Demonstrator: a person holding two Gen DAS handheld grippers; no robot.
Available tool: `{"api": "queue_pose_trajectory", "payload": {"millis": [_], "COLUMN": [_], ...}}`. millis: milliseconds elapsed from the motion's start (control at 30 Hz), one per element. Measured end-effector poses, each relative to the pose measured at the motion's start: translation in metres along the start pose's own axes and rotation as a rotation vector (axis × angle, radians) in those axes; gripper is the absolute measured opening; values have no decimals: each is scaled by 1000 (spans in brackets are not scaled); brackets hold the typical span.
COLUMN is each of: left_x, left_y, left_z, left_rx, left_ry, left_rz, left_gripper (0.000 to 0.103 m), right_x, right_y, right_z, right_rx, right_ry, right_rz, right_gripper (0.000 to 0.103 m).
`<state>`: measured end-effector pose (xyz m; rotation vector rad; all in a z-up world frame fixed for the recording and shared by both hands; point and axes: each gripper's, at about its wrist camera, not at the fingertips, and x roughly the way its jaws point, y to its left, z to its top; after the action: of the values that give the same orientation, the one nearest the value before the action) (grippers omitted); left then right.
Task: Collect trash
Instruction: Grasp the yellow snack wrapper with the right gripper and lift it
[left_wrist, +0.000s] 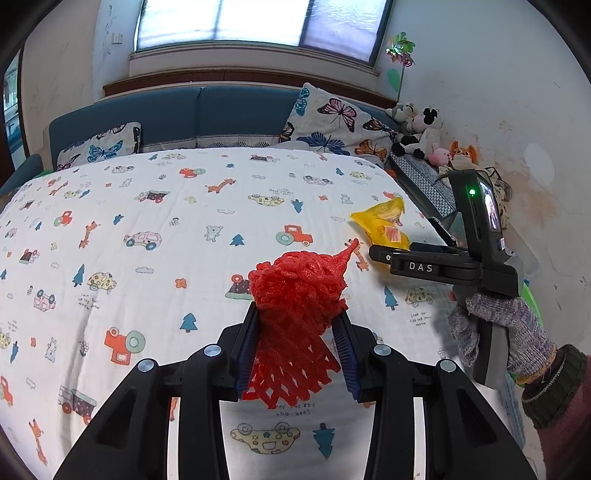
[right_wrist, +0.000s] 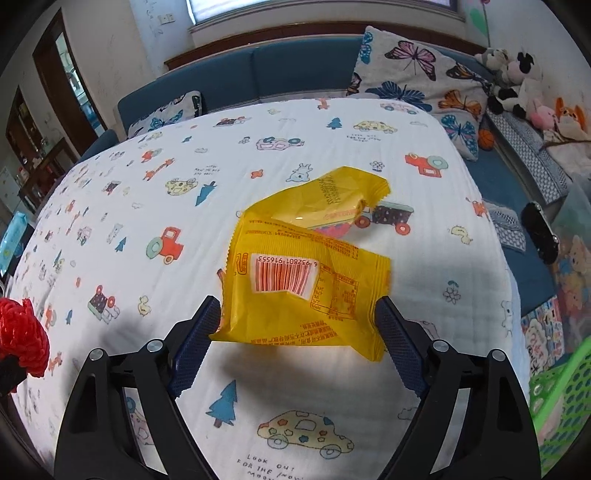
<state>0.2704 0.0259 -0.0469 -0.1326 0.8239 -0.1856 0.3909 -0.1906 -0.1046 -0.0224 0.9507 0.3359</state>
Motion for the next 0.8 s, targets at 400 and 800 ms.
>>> {"api": "queue_pose_trajectory", "payload": {"millis": [400,800], "left_x": [-1,-6], "left_y": [-1,-4], "left_z": [-2,-5], "left_rx": [-4,-6], "left_ry": [1,-7], "left_rz": [-5,-11], "left_gripper": [38,38], "right_x": [-17,-36], "right_y": [12,10], "right_z": [-10,-18], "right_rx": [-53,-36], "right_ry": [-38,-51], "right_rz": [5,52], "right_gripper": [52,31]}}
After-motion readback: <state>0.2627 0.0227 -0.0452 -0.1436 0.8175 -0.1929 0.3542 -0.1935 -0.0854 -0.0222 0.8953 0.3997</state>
